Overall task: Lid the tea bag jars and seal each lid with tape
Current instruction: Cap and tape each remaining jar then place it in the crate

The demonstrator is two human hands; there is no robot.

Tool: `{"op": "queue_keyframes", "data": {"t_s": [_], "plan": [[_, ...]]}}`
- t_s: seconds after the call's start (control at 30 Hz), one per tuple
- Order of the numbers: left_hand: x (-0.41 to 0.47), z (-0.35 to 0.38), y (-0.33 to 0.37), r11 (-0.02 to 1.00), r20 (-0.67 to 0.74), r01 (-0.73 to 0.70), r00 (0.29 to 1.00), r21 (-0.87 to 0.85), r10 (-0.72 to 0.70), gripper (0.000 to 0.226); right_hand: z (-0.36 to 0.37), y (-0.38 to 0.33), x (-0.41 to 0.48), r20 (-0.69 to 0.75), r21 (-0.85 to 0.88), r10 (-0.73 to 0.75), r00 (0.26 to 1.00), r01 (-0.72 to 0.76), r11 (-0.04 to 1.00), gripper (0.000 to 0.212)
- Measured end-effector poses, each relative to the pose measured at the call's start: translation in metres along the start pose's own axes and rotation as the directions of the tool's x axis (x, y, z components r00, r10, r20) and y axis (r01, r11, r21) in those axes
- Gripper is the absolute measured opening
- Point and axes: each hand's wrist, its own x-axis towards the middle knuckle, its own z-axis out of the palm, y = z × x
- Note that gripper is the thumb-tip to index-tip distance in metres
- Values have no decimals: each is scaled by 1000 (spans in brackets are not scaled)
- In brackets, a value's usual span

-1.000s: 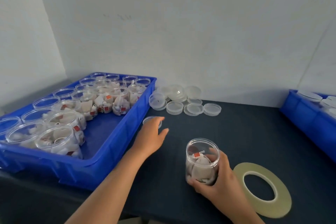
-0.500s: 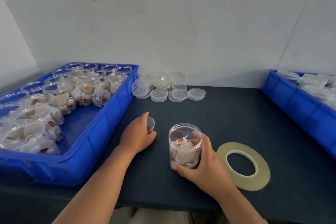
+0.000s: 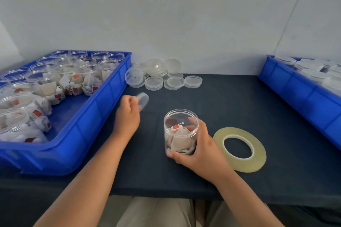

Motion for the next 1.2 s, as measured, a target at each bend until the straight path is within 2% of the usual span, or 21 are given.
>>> {"op": "queue_keyframes", "data": {"t_s": [0.03,0.07,0.13,0.17,0.23,0.3,0.33,0.4,0.47,0.53,0.57,0.63,0.7,0.73,0.8,0.83,0.87,0.97,1.0,1.1,1.2], "plan": [[1,1,5,968,-31,84,995,-235,-94,33,0,0,0,6,6,0,1000,0,1000,96],[2,0,6,913,-56,136,984,-385,-170,33,1,1,0,9,14,-1,1000,1,1000,96],[3,-2,6,896,-66,190,970,-402,-235,37,1,2,1,8,22,-5,1000,5,1000,96],[3,-2,5,932,-44,211,971,-294,-233,37,1,2,1,8,23,-6,1000,6,1000,96],[2,0,-3,981,64,157,984,112,-165,29,2,4,1,5,25,-3,1000,3,1000,96],[1,2,-12,885,159,-16,985,465,-66,26,2,5,1,1,23,0,1000,0,1000,96],[-2,2,-12,827,173,-74,985,557,-28,32,2,4,1,0,20,-1,1000,1,1000,96],[-4,0,-8,781,175,-126,984,612,22,49,3,4,2,-3,26,-6,1000,6,1000,97],[-8,-2,-5,789,325,-174,945,589,-34,79,3,4,2,-5,39,-1,1000,1,999,97],[-17,-2,-5,731,545,-327,835,599,-72,109,3,3,2,-2,44,2,1000,-2,999,97],[-20,-2,-6,705,610,-393,789,591,-71,113,3,3,2,0,43,1,1000,-1,999,97],[-20,-6,-5,711,634,-434,773,554,-22,101,3,3,2,-4,44,2,1000,-2,999,96],[-23,-9,7,787,536,-376,842,489,69,82,3,3,2,-3,51,2,1000,-1,999,95],[-25,-11,17,862,464,-310,880,401,100,74,2,3,1,3,55,-1,1000,0,999,95],[-36,-16,44,978,383,-194,911,73,152,56,1,1,1,14,57,-13,1000,12,998,96],[-42,-17,59,980,393,-197,899,-37,196,49,0,1,2,17,59,-19,1000,18,998,96],[-50,-19,74,968,447,-241,860,-65,245,45,-1,0,2,21,65,-25,999,23,998,96],[-70,-22,108,867,658,-488,685,98,311,51,-1,-1,1,32,75,-35,999,32,997,95],[-75,-22,116,807,692,-559,659,187,296,54,-2,-2,1,34,70,-41,999,39,997,96],[-90,-14,136,680,692,-620,685,391,227,64,0,-3,-1,18,43,-63,998,62,997,92],[-106,3,143,495,630,-653,737,573,243,81,5,-4,0,1,10,-63,998,63,998,87]]}}
